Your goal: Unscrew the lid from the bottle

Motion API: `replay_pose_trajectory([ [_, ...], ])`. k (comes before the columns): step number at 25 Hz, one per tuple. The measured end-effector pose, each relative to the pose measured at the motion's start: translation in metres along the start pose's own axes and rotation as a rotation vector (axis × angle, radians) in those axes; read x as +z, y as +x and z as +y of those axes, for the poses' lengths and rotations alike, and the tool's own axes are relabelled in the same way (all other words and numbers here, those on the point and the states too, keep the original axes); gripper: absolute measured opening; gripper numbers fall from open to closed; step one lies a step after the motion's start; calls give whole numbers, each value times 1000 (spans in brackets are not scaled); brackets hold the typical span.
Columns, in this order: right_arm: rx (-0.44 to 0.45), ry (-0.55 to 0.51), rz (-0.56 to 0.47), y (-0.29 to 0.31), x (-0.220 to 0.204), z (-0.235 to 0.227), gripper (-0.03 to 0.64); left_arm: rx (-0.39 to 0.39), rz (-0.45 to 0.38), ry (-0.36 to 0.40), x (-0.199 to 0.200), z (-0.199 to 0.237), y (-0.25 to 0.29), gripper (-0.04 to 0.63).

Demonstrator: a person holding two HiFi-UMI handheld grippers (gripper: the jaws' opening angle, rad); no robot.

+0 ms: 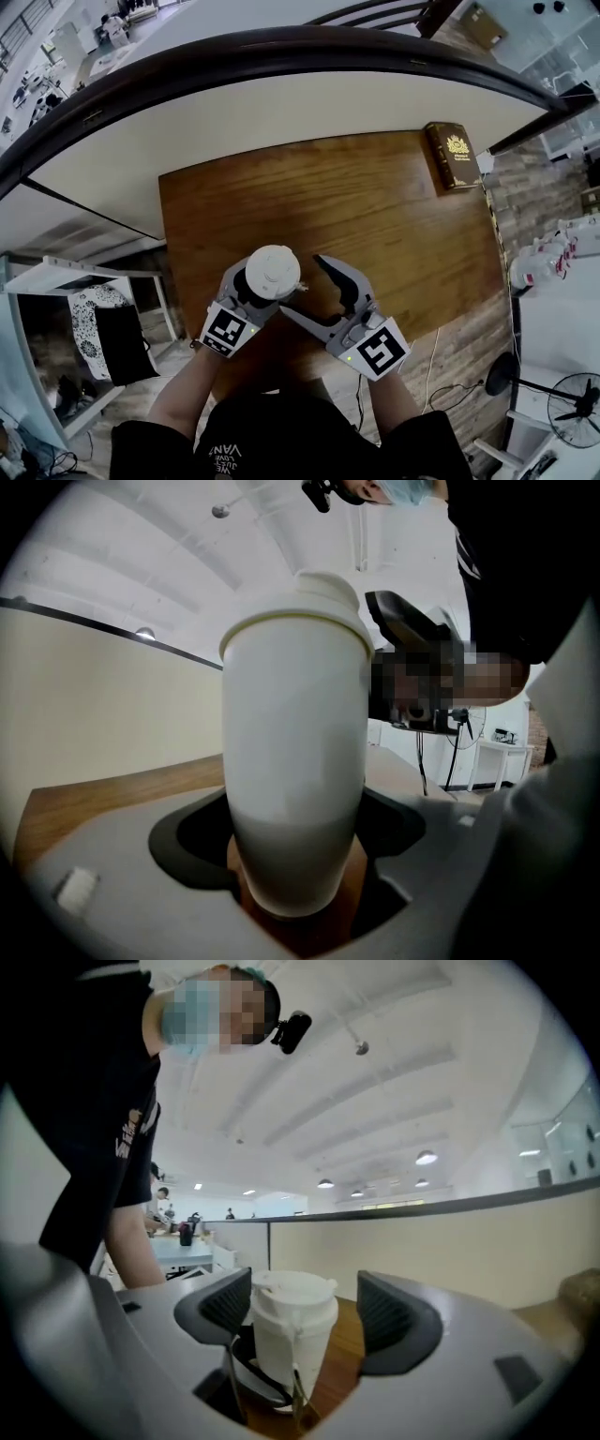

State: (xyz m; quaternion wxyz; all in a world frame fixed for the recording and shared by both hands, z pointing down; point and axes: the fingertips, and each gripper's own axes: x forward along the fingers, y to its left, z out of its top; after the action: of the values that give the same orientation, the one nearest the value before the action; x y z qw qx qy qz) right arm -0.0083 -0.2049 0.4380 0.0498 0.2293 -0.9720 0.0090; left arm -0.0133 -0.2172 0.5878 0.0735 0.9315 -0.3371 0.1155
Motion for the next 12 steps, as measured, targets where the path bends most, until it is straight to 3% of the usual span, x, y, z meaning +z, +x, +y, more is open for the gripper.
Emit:
replay_pose_trajectory([
  [3, -120, 13, -11, -1, -3, 1, 321, 21, 10, 1, 0, 0, 2, 370],
  [9, -211, 43, 5, 6, -9, 5, 321, 84, 30, 9, 1, -3, 5, 370],
  [12, -213, 63, 15, 11, -14, 5, 321, 103, 34, 19, 1, -5, 8, 370],
])
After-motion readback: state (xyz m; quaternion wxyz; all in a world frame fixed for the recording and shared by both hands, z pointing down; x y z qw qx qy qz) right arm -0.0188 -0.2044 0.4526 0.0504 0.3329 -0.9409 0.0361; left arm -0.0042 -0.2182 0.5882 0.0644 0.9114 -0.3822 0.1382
